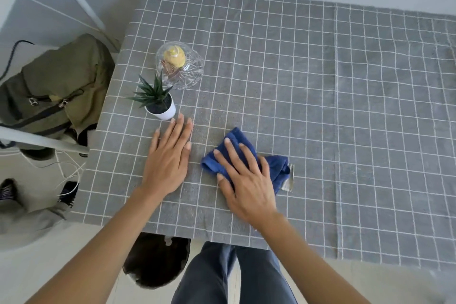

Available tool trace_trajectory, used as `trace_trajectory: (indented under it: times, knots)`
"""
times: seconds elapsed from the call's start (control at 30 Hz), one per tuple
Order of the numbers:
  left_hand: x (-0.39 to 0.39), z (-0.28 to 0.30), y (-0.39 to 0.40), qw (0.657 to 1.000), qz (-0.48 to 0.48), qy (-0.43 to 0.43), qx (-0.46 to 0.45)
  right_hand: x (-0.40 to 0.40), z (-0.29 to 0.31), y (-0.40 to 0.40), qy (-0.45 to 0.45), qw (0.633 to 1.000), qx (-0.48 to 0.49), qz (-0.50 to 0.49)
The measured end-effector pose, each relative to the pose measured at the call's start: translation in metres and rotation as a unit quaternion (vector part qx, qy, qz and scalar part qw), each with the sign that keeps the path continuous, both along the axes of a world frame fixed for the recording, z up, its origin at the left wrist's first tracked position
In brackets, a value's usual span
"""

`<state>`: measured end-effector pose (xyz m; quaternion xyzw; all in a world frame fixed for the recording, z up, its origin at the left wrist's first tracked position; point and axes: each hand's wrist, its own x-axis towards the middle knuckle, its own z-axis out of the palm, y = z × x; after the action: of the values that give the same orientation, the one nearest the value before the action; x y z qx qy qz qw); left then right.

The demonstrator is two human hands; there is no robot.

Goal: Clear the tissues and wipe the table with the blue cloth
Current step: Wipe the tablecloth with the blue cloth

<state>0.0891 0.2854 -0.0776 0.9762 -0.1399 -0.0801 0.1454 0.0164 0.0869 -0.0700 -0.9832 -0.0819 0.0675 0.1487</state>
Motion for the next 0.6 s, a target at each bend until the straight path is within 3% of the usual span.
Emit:
trace_trajectory:
  times: [0.07,0.2,0.4,0.6]
  knots:
    - [-0.001,-0.001,0.001,1.0,-0.001,-0.005,0.014,0.004,-0.001,-0.005,-0.01,1.0,-0.009,0.013]
    - [-0.001,-0.003,0.001,1.0,0.001,-0.004,0.027,0.015,0.005,0.002,-0.01,0.995,-0.014,-0.102]
    - [-0.002,-0.003,0.002,1.0,-0.003,-0.011,0.029,0.003,-0.001,0.015,-0.014,1.0,-0.004,0.003]
    - [-0.001,-0.005,0.003,0.999,-0.003,-0.008,0.031,-0.003,0.002,-0.042,-0.016,0.983,-0.027,-0.181]
